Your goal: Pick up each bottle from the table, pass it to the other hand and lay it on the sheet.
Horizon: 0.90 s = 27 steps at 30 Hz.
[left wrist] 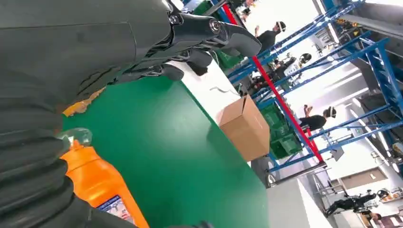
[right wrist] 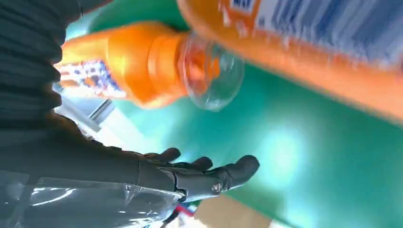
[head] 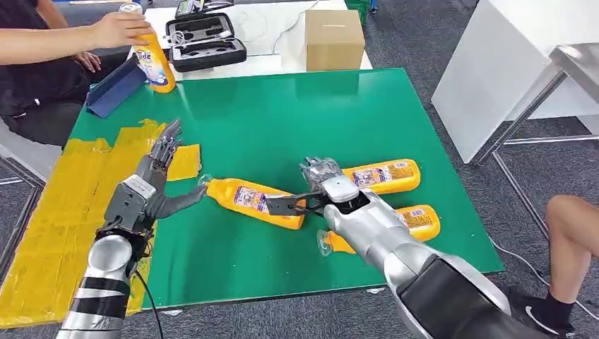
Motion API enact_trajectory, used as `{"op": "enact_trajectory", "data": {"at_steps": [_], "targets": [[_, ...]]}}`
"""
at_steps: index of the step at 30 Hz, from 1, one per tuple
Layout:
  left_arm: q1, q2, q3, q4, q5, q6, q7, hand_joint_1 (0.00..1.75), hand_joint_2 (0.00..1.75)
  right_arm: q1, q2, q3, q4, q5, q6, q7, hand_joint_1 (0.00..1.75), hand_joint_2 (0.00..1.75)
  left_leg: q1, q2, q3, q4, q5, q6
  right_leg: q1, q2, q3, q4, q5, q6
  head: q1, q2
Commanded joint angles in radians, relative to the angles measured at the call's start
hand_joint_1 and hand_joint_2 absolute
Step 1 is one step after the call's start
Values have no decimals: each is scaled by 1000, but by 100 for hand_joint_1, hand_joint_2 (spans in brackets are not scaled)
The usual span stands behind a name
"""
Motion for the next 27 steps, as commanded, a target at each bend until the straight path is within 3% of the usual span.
{"op": "enact_trajectory", "data": {"at_steps": [1, 6, 9, 14, 18, 22, 27], "targets": [[4, 4, 26, 11, 2, 3, 16, 0, 175, -44, 23, -67, -8, -18, -67, -10, 0, 175, 0, 1, 2, 1, -1, 0, 0, -1, 1, 1, -1, -1, 0, 0], [44, 7, 63, -13, 0, 9, 16, 0, 175, -9, 39, -115, -187, -86, -42, -130, 0, 175, 0, 3, 2, 1, -2, -1, 0, 1, 1, 1, -1, -1, 0, 0], [83, 8, 90, -49, -7, 12, 15, 0, 175, 69, 3, -102, -425, -122, 2, -117, 0, 175, 0, 3, 2, 0, -2, -1, 1, 2, 1, 0, -1, -1, 0, 0], [92, 3, 97, -57, -10, 13, 14, 0, 175, 98, -19, -97, -495, -142, -7, -138, 0, 175, 1, 0, 2, 0, -1, 0, 1, -2, 1, 0, -2, -1, 0, 0], [138, -2, 145, -77, -5, 12, 10, 0, 175, 243, -88, -52, -856, -156, -11, -120, 0, 175, 1, 1, 3, 0, -2, 0, 1, -1, 2, -1, -2, -1, 0, 0], [115, -5, 143, -52, -7, -3, 1, 0, 175, 221, -81, -26, -769, -176, 18, -81, 0, 175, 1, -1, 2, 0, -2, 0, 1, -3, 2, -1, -2, -1, 1, 0], [77, 3, 114, -29, -1, -7, 11, 0, 175, 122, -37, -75, -432, -250, 4, -85, 0, 175, 1, 0, 3, 0, -2, -1, 1, -3, 3, 0, -2, -2, 0, 0]]}}
